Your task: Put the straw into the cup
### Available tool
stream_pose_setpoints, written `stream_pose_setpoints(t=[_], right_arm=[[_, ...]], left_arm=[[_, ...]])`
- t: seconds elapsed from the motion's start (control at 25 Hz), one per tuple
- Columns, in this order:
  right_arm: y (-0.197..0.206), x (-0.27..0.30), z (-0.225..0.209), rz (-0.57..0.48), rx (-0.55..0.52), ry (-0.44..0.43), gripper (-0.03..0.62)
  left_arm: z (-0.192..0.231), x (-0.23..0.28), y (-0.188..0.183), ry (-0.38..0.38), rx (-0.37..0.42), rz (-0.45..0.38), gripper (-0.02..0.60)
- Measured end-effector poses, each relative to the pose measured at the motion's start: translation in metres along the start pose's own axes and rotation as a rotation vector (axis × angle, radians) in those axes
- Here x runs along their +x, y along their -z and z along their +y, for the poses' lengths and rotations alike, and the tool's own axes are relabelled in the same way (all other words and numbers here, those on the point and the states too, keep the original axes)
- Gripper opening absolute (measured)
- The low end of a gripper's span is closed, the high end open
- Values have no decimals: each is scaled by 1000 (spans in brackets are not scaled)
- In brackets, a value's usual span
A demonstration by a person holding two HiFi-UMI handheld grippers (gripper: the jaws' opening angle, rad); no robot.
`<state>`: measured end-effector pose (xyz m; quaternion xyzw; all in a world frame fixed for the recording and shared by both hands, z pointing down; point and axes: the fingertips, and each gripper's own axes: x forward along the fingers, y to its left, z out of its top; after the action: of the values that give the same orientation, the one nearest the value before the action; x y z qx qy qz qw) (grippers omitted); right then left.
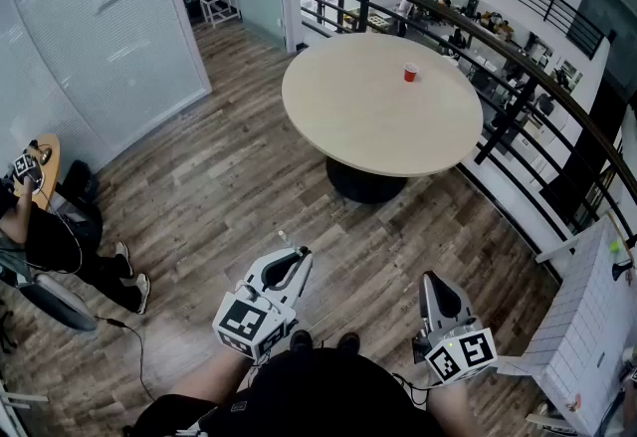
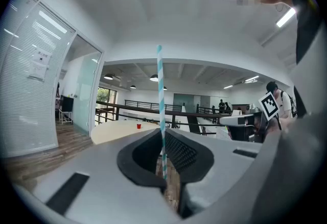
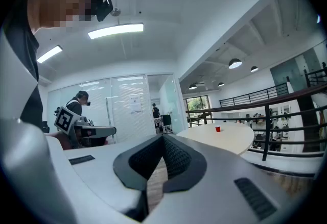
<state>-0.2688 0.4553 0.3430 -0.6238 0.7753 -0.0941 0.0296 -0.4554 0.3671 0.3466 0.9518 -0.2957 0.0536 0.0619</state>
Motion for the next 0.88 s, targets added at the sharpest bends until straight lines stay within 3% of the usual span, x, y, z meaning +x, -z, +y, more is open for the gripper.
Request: stream_pose_setpoints(t=[0.32,0.52,0.88], right_arm=[[-3,-2,-6,-15,22,15,20],[-8,-8,-8,-37,19,-30,20],[-5,-32,-53,-37,67,-34,21]], left_arm=[[-1,2,2,-1,-5,7,25],[-7,10,2,-13,-4,4,25],[-37,41,-2,-38,10,14,25]])
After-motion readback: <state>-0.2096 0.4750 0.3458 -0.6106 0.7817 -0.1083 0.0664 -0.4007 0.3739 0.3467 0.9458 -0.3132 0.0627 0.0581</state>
